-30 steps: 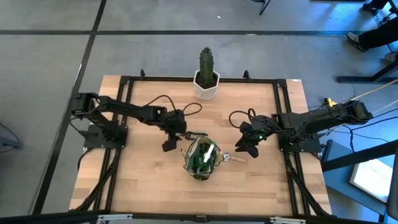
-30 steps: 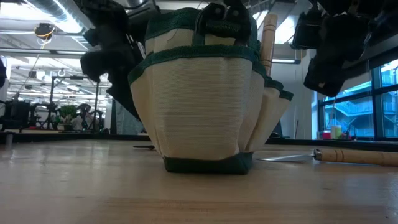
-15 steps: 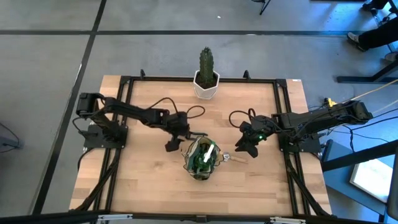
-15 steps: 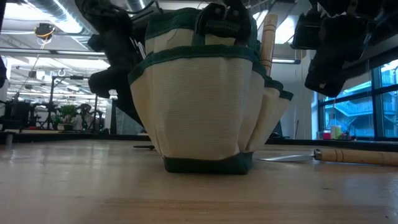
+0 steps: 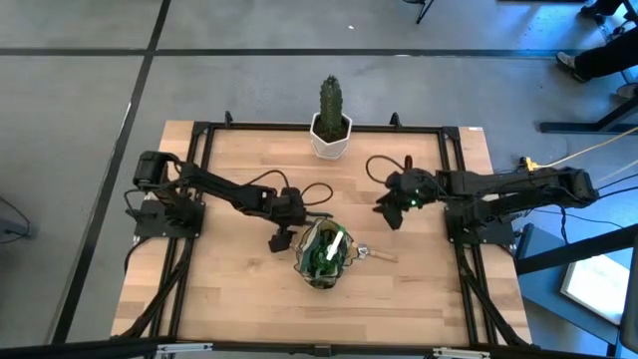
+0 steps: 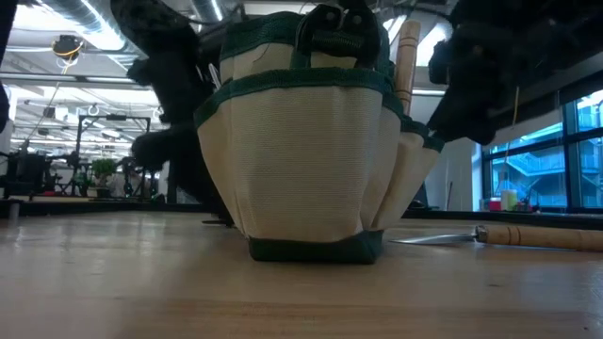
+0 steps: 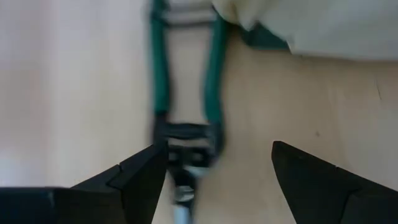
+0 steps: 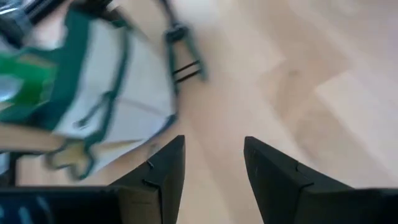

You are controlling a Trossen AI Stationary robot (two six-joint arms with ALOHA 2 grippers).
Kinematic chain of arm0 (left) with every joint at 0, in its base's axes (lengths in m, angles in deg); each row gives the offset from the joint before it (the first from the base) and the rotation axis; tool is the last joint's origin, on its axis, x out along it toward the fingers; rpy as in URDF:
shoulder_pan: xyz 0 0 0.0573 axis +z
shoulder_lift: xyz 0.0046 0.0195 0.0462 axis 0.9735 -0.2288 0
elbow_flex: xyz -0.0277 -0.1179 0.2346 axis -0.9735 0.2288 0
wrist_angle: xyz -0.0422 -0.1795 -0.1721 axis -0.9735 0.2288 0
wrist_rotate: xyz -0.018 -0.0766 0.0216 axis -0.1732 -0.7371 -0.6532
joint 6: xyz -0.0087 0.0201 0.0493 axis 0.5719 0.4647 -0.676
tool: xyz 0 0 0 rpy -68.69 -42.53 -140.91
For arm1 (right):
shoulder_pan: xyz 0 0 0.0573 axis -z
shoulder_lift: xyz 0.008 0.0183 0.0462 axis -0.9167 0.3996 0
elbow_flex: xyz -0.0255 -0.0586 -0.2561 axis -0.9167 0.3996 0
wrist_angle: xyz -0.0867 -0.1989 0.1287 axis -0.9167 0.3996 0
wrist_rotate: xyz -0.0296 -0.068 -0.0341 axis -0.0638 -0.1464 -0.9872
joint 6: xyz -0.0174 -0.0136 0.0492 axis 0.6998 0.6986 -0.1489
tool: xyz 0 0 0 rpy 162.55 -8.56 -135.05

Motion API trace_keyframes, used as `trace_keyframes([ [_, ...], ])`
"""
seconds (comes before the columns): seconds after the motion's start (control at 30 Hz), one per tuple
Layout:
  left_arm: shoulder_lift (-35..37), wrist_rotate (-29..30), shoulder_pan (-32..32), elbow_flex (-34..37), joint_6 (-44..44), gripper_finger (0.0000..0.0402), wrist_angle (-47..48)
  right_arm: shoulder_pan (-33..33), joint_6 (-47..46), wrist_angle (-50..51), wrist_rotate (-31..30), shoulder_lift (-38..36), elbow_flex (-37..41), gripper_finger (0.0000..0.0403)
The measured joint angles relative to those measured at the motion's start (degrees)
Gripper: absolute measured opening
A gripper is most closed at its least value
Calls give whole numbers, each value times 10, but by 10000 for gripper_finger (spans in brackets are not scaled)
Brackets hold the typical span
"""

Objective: Pick & Place Garden tools in Gardening bag
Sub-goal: Put the shear scissors into the gardening bag

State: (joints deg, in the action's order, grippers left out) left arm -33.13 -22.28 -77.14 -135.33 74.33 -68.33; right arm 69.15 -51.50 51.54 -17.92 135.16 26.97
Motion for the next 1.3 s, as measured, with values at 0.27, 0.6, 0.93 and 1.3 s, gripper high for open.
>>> trace_keyframes([
  [0.27, -20, -20, 3, -1, -10, 283, -9, 81, 12, -5, 15, 13, -1, 167],
  [0.6, -19, 6, 28, 0, -43, 283, -16, 87, 27, -63, 89, 76, -1, 167],
  [0.93, -20, 23, 80, 1, -34, 283, -33, 87, 27, -121, 89, 102, -1, 167],
  [1.3, -22, 32, 127, 0, 116, 283, -59, 87, 31, -123, 85, 101, -1, 167],
])
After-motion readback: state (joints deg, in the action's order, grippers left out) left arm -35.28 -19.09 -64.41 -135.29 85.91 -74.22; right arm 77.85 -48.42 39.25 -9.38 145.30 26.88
